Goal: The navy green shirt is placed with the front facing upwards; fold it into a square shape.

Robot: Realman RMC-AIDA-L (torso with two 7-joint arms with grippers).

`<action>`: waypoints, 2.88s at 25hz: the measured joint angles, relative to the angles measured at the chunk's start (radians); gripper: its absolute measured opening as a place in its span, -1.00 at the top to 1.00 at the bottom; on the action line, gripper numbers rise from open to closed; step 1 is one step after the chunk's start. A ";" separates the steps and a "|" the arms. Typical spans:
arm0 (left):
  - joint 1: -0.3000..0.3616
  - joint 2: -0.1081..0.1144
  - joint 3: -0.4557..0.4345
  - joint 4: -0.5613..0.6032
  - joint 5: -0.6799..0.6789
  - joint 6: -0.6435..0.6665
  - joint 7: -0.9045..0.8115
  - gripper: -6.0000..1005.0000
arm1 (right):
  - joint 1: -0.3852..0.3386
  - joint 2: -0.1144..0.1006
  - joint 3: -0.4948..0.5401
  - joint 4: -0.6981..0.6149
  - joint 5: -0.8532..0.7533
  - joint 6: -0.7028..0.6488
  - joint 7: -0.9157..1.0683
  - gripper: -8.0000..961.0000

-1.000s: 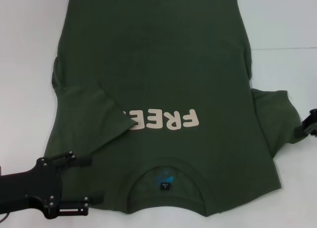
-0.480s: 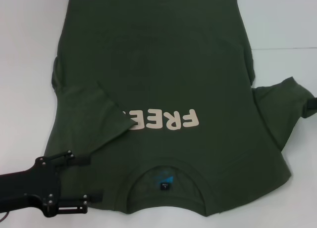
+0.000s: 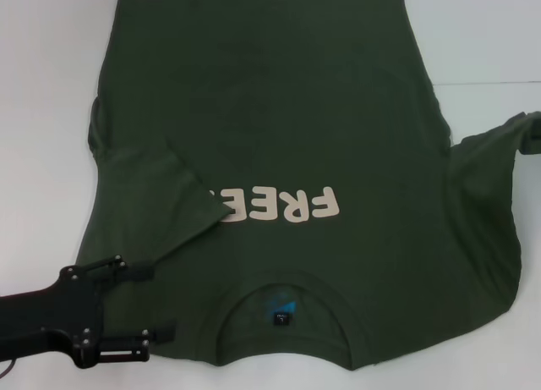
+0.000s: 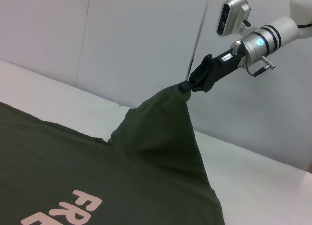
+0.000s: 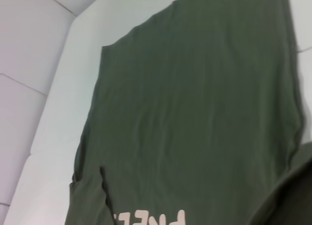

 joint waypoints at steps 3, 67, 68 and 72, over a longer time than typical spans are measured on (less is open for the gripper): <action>0.000 0.000 0.000 0.000 0.000 0.000 0.000 -0.86 | 0.020 0.007 -0.024 0.010 0.003 -0.001 -0.006 0.92; -0.024 0.000 -0.005 -0.024 -0.001 -0.010 -0.025 -0.86 | 0.197 0.025 -0.248 0.215 -0.246 0.341 0.164 -0.54; -0.024 0.000 -0.005 -0.025 -0.001 -0.010 -0.025 -0.86 | 0.203 0.031 -0.249 0.226 -0.248 0.353 0.163 -0.54; -0.027 0.000 -0.003 -0.024 -0.001 -0.010 -0.025 -0.86 | 0.221 0.044 -0.255 0.265 -0.249 0.398 0.160 -0.54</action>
